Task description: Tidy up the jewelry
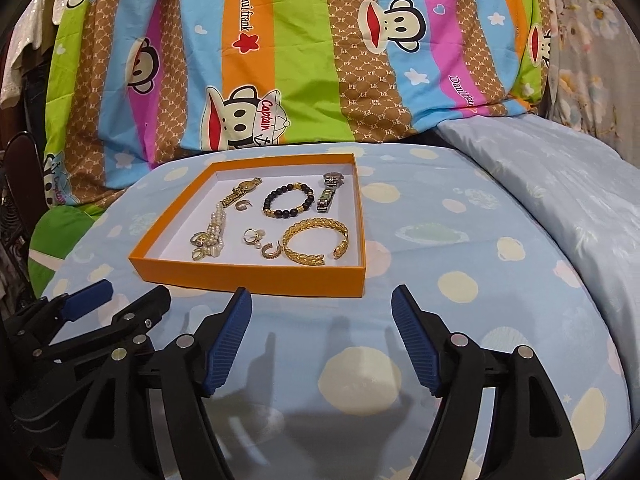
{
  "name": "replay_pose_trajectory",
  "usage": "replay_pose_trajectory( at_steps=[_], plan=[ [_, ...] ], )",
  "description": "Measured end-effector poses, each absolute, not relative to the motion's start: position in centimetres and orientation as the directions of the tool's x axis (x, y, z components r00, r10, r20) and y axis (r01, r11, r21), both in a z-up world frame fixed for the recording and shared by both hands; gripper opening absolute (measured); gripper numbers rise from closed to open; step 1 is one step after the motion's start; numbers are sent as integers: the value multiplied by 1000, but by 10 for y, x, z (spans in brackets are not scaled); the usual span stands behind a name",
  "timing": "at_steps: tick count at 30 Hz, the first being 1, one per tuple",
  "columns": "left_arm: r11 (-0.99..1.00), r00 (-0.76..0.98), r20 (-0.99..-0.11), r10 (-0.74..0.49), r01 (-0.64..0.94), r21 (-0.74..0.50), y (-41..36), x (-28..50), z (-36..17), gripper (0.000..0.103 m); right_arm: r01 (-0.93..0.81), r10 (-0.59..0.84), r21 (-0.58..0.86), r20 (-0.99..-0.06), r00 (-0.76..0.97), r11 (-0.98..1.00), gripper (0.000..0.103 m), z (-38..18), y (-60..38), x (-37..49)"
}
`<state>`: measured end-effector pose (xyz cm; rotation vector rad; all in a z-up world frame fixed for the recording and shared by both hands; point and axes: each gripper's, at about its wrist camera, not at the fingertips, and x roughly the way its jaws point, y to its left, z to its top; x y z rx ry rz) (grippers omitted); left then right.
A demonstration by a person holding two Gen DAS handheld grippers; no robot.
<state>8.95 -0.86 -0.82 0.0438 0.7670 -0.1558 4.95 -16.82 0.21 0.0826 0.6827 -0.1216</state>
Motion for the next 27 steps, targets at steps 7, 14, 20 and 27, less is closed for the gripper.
replay_pose_trajectory(
  at_steps=[7, 14, 20, 27],
  plan=[
    [993, 705, -706, -70, 117, 18, -8, 90, -11, 71, 153, -103, 19, -656, 748, 988, 78, -2, -168, 52],
    [992, 694, -718, -57, 119, 36, -11, 92, -14, 71, 161, -111, 17, -651, 751, 987, 78, -2, -168, 51],
    [993, 697, -717, -25, 100, 62, -12, 93, -14, 71, 158, -109, 15, -659, 744, 987, 78, -3, -167, 53],
    [993, 701, -713, -5, 86, 79, -13, 92, -13, 71, 164, -127, -4, -654, 746, 986, 78, -3, -165, 52]
  ],
)
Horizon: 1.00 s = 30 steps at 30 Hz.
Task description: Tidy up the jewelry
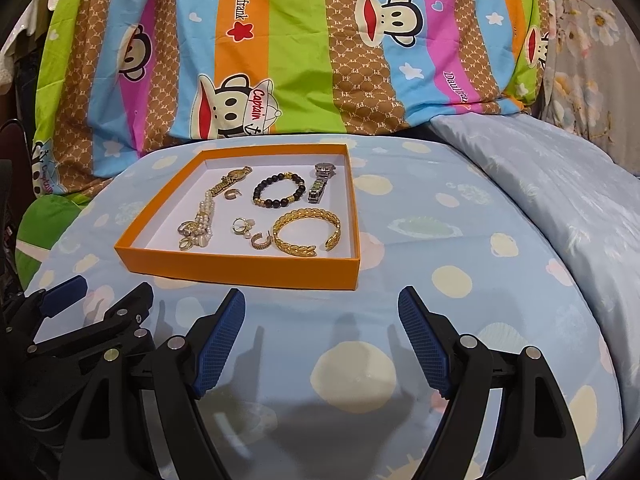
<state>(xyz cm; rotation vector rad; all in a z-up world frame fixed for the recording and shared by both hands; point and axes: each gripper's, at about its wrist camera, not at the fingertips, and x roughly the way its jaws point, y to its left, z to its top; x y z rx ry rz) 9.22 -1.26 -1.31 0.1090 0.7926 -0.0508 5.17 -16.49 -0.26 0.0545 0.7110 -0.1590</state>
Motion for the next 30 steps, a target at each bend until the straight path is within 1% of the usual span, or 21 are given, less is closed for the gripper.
replay_pose_trajectory(
  at_steps=[12, 30],
  plan=[
    [992, 704, -710, 18, 73, 98, -14, 92, -14, 71, 165, -130, -8, -654, 745, 986, 78, -2, -164, 52],
    [992, 705, -709, 22, 72, 102, -13, 92, -13, 71, 165, -131, -10, -654, 745, 986, 78, -2, -164, 51]
  ],
)
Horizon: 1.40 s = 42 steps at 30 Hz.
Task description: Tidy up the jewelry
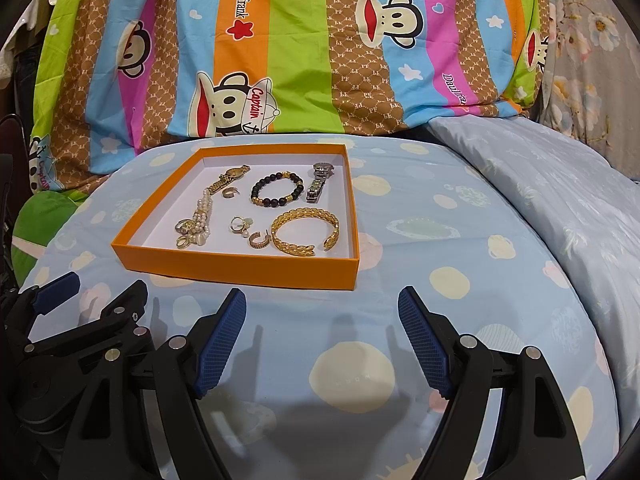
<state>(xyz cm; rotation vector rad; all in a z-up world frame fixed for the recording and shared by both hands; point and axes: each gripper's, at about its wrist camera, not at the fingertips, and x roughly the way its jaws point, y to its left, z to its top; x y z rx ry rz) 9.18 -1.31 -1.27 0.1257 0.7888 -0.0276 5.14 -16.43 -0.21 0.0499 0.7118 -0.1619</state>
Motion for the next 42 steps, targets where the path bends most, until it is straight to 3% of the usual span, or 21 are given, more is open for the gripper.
replay_pose_trajectory(
  at_steps=[42],
  plan=[
    [991, 708, -706, 28, 70, 110, -12, 92, -12, 69, 169, -140, -19, -653, 745, 986, 78, -2, -165, 51]
  ],
)
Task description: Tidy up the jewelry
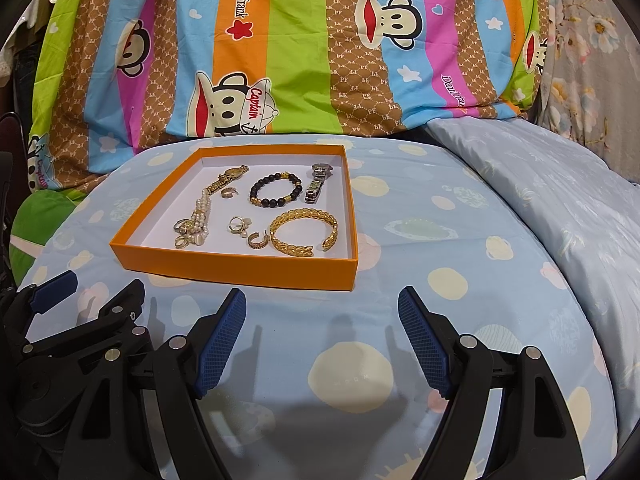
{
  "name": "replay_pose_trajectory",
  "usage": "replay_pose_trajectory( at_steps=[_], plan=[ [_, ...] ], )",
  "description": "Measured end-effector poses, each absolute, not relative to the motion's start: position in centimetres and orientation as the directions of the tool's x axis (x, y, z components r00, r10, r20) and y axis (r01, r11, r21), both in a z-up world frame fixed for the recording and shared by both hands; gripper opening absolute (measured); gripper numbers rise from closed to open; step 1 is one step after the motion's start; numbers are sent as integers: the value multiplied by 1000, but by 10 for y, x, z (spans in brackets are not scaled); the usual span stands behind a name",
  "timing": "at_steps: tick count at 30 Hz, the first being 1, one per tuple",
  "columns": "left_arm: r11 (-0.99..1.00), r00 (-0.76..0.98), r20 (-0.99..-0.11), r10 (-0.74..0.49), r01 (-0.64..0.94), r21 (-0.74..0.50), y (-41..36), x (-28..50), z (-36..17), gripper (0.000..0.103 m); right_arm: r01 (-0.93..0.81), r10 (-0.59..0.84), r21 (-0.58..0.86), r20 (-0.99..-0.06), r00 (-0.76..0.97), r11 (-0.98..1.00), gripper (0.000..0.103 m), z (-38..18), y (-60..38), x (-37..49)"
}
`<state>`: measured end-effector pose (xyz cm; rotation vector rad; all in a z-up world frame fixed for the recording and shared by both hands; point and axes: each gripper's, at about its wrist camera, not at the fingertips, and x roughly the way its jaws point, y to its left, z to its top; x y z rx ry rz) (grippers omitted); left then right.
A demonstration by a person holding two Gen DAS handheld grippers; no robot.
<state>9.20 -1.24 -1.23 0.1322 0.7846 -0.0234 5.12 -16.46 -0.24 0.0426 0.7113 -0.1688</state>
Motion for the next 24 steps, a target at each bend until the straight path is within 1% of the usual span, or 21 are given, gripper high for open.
replay_pose_trajectory(
  at_steps=[17, 24],
  plan=[
    [991, 722, -691, 30, 71, 116, -10, 90, -10, 69, 172, -144, -23, -654, 743, 985, 78, -3, -166, 51],
    [990, 724, -689, 35, 69, 123, -12, 89, -10, 67, 172, -145, -23, -654, 742, 985, 78, -3, -166, 51]
  ],
)
